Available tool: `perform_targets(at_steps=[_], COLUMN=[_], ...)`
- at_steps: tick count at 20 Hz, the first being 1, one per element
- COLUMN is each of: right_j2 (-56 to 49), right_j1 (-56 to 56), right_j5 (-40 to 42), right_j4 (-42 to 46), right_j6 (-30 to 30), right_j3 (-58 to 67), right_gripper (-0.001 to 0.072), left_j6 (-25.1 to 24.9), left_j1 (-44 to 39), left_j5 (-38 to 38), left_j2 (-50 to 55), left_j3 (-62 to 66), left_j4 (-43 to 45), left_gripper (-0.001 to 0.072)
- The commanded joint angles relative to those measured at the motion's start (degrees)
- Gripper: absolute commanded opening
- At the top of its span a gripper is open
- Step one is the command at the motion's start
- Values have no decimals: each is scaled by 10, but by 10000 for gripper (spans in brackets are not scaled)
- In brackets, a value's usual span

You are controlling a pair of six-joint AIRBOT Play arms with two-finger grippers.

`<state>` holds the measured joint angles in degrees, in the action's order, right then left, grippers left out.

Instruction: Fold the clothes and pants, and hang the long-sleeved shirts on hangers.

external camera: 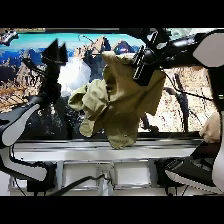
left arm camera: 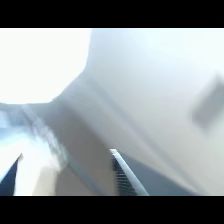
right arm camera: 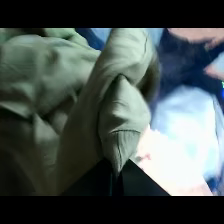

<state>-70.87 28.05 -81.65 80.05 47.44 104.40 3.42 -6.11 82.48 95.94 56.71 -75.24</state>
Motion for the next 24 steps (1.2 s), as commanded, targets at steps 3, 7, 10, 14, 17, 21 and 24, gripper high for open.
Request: perform_targets(at_steps=[3,7,10,14,17,21,24], right_j2=[6,6,6,6,6,6,8], right_j1=[2,2,2,2,2,2,2], right_j5=[2,7,17,20,17,12,12], right_j4=[13,25,26,25,24,19,7], right_j6=[35,49,61,65,96,106,106], right_j3=[0,0,0,0,0,0,0], right_gripper=[23,24,24,24,24,24,24], left_j6=[-5,124,401,473,448,360,360], left_j1=[89,173,156,50,-65,-169,-198], left_j5=[-33,-232,-381,-368,-448,-557,-562], left_j2=[-43,-154,-231,-237,-214,-172,-120], left_j3=[13,-2,-42,-77,-77,-58,-21], left_j4=[62,476,803,885,855,795,795], left_gripper=[141,9,149,523,659,659,657])
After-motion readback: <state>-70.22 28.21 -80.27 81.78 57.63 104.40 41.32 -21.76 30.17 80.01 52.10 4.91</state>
